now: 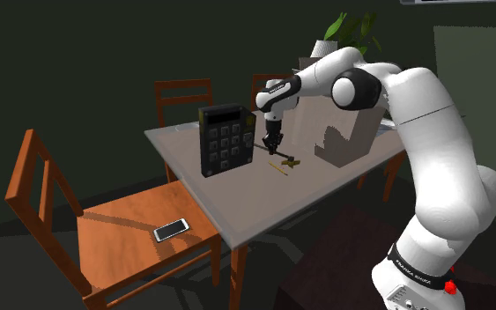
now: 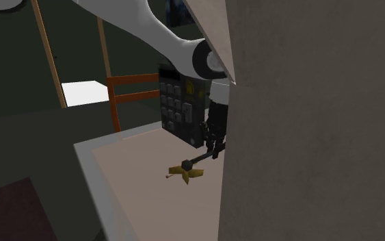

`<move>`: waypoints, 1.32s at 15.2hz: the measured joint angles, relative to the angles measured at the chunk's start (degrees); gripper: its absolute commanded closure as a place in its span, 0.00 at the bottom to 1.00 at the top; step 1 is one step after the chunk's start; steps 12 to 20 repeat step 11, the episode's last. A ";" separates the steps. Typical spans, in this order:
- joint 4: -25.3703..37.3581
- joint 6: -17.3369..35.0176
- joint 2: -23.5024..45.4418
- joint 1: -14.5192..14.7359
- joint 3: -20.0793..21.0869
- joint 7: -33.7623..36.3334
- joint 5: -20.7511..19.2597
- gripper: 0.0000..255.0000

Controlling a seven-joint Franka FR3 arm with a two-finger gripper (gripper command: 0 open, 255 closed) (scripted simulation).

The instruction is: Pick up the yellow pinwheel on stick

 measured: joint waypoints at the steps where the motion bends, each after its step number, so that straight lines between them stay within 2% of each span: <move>1: 0.19 -0.60 -0.41 0.06 -0.04 0.08 -0.07 1.00; 11: 2.14 -5.84 -3.76 0.16 -0.38 0.37 -0.57 1.00; 20: 2.14 -5.84 -3.76 0.16 -0.38 0.37 -0.57 1.00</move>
